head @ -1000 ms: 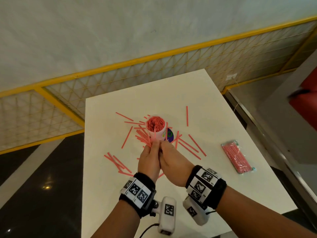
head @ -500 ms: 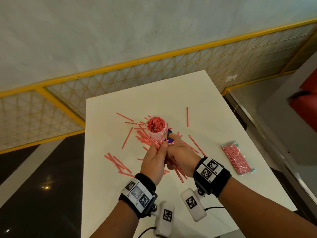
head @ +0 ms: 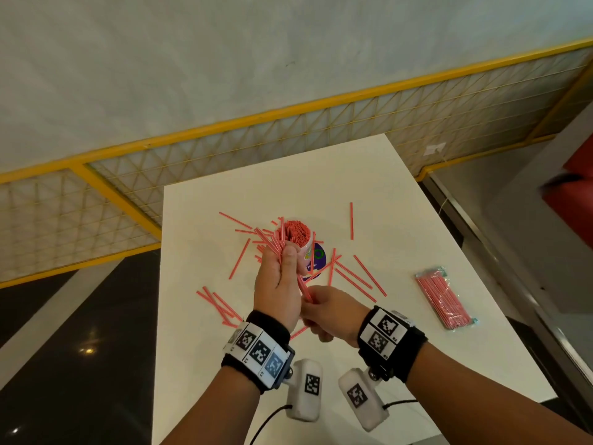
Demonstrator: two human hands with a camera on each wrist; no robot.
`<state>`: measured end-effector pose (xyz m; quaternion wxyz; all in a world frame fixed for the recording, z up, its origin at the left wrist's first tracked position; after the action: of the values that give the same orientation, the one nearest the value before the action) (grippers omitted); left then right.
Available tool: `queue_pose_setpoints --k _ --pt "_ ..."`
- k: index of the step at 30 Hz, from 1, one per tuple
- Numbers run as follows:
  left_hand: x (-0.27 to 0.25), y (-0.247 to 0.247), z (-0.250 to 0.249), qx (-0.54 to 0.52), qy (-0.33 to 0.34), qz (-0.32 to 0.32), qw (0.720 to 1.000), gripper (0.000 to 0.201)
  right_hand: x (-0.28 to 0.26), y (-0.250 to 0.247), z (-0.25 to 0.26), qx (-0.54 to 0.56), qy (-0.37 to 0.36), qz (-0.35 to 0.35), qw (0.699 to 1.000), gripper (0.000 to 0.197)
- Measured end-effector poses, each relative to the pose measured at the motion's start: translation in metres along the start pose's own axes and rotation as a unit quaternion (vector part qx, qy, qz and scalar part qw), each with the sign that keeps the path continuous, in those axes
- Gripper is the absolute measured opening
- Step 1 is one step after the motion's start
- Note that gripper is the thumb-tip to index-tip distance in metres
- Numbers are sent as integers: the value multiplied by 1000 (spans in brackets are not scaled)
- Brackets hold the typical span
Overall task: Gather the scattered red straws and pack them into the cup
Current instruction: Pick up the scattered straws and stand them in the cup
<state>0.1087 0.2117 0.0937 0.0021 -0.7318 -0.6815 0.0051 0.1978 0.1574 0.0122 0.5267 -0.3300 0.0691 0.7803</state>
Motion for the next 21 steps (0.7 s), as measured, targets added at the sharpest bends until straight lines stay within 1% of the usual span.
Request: queue_pose_setpoints --k 1,3,7,12,13,14,16,17,19,21 --pt "-3 1 -4 -2 11 0 1000 27 1 -2 3 0 -4 -7 1000 15" --pt "-8 3 -11 -17 26 0 1000 24 -2 -2 14 -10 -24 -6 1000 11" --pt "-12 10 -17 -70 29 7 997 13 -8 3 27 16 -39 9 999 10" --pt "-13 4 -19 -72 30 -12 997 6 -10 1 36 35 -63 4 997 10" --pt "-12 3 -18 -70 26 -11 997 8 -12 -2 37 35 -69 -2 997 11" --pt "-11 2 -17 -70 23 -10 997 14 -13 -5 39 37 -77 -4 996 12" --pt "-9 1 -13 -74 6 -6 997 29 -14 -6 43 41 -97 -2 994 7" --pt "-8 0 -11 -83 -8 -9 996 34 -14 -5 44 33 -106 0 994 10" --pt "-5 0 -5 -112 -39 -8 993 38 -14 -3 42 -8 -114 12 993 23" --pt "-3 -4 -2 -128 -51 -3 990 45 -10 -6 27 -49 -90 34 994 34"
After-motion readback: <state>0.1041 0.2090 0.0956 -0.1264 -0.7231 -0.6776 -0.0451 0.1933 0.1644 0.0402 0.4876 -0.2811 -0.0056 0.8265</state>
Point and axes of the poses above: each hand's wrist, its own x-axis towards the middle knuckle, its own y-axis out of the palm, z = x × y, the point moved 9 cm from there along x, towards the middle knuckle, and after that the axes turned 13 degrees about -x, right-handed, at the moved point
